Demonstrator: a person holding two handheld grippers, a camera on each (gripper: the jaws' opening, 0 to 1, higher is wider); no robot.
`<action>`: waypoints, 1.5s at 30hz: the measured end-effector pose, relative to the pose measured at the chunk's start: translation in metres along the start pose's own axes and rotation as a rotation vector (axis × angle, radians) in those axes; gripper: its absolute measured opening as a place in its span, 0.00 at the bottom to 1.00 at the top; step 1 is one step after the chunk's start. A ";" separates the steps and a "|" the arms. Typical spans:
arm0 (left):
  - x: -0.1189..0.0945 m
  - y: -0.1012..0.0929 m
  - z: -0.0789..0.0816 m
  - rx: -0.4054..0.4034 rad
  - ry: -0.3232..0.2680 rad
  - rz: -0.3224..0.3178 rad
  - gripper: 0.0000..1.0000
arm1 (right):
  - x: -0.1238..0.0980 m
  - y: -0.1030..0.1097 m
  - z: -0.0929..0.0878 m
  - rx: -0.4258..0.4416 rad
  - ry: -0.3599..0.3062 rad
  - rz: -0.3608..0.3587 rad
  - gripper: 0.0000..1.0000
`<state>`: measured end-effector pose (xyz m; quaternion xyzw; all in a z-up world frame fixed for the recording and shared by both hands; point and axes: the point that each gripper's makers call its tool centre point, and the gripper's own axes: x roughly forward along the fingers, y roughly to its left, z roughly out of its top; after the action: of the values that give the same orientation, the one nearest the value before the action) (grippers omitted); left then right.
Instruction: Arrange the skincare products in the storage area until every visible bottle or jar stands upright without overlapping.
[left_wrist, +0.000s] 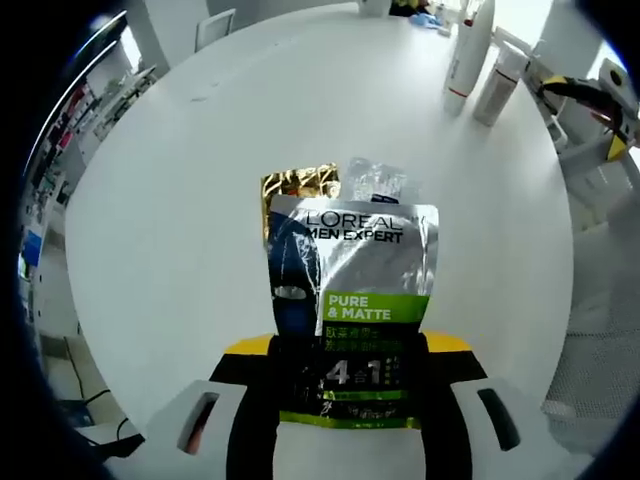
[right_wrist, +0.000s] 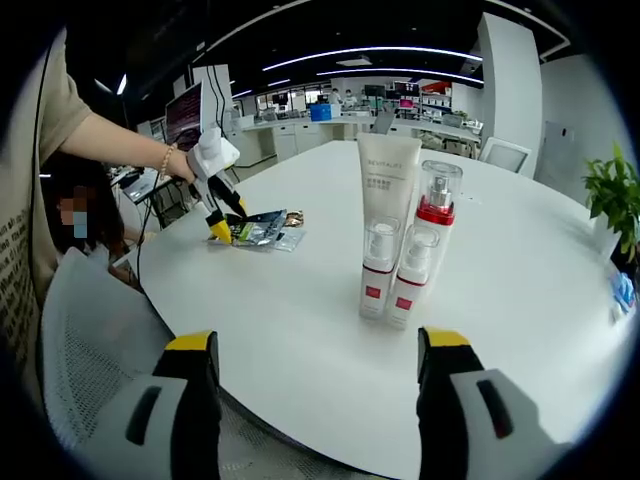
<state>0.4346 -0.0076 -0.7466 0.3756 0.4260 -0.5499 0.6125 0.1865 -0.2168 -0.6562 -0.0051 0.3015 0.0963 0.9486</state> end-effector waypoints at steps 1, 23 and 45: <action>0.000 0.000 0.000 -0.002 0.000 0.001 0.50 | 0.000 0.000 0.000 0.000 -0.001 0.000 0.81; -0.009 0.019 0.000 -0.012 -0.069 0.137 0.10 | 0.000 0.003 0.001 -0.009 0.005 0.003 0.81; 0.008 0.015 0.017 -0.016 0.010 -0.032 0.00 | 0.002 0.000 -0.002 -0.005 0.022 -0.002 0.81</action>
<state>0.4518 -0.0242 -0.7483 0.3667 0.4395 -0.5541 0.6045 0.1868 -0.2162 -0.6587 -0.0088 0.3118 0.0959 0.9452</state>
